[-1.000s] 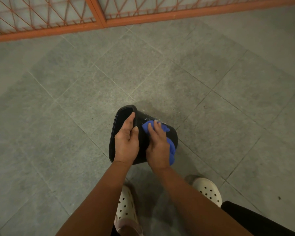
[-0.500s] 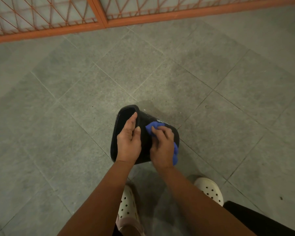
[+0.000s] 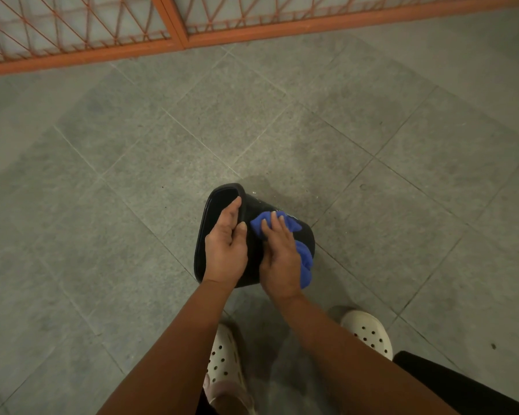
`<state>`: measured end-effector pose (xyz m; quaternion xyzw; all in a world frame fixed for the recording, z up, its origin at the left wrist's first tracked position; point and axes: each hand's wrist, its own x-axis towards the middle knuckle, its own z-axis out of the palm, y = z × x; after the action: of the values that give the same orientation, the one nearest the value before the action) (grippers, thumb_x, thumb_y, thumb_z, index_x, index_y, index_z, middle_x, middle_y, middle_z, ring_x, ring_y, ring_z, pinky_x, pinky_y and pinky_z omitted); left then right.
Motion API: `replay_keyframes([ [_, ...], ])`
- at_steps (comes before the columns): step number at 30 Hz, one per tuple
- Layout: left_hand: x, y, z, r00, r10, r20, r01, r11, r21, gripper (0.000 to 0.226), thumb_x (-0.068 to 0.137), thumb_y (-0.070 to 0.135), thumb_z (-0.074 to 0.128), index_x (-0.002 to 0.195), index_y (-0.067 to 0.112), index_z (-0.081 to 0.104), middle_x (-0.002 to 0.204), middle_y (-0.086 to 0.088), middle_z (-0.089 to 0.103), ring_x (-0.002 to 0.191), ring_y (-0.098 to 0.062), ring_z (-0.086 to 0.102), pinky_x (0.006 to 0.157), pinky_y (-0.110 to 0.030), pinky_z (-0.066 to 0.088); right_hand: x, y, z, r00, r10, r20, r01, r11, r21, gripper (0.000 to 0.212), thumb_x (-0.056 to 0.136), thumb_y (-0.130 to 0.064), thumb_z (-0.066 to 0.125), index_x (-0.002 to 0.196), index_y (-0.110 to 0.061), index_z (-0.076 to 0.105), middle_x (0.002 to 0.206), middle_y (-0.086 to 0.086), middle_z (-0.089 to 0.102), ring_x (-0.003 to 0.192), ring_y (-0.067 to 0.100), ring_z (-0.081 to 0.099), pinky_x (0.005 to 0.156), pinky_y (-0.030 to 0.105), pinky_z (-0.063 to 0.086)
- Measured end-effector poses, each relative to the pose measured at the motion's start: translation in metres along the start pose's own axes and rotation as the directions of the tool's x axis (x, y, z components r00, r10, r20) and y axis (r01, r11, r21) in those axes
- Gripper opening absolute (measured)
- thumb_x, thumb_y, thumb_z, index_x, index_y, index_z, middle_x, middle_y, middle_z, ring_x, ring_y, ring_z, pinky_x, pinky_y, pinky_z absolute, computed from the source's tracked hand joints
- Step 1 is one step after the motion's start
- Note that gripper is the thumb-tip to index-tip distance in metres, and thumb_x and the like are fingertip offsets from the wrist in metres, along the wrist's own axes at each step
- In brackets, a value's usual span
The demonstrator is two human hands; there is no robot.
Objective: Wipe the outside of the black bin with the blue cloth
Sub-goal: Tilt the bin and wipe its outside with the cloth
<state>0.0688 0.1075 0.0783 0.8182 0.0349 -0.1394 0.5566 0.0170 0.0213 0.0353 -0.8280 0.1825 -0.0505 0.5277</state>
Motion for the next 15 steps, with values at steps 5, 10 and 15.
replay_keyframes([
  [5, -0.003, 0.001, 0.003, 1.000, 0.016, 0.014, -0.016, 1.000, 0.016, 0.049, 0.095, 0.001, 0.046, 0.140, 0.020, 0.046, 0.140, 0.001, 0.053, 0.130, 0.000, 0.044, 0.110, -0.021, 0.035, 0.034, 0.002, -0.009, 0.998, 0.025, 0.053, -0.019, 0.995, -0.096, 0.051, 0.092, 0.004, 0.042, 0.140, -0.011, 0.035, 0.150, 0.009, 0.031, 0.143, 0.022, 0.018, 0.118, 0.033, 0.013],
  [10, 0.000, -0.002, 0.005, 0.998, 0.056, 0.011, -0.057, 0.995, 0.078, 0.050, 0.094, 0.001, 0.047, 0.140, 0.020, 0.046, 0.140, 0.004, 0.053, 0.130, 0.002, 0.043, 0.107, -0.015, 0.035, 0.019, 0.000, -0.006, 0.970, 0.235, -0.069, -0.240, 0.968, -0.074, 0.058, 0.087, 0.011, 0.043, 0.140, -0.008, 0.033, 0.152, 0.009, 0.027, 0.144, 0.021, 0.015, 0.118, 0.034, 0.015],
  [15, 0.002, -0.007, 0.000, 0.999, 0.038, 0.027, -0.039, 0.998, 0.040, 0.051, 0.094, 0.000, 0.046, 0.140, 0.021, 0.045, 0.133, 0.011, 0.055, 0.123, 0.005, 0.049, 0.105, -0.018, 0.038, 0.018, -0.019, 0.001, 0.998, 0.069, -0.011, -0.068, 0.997, 0.041, 0.055, 0.084, 0.016, 0.043, 0.135, -0.005, 0.042, 0.146, 0.012, 0.038, 0.141, 0.023, 0.025, 0.116, 0.043, 0.023],
])
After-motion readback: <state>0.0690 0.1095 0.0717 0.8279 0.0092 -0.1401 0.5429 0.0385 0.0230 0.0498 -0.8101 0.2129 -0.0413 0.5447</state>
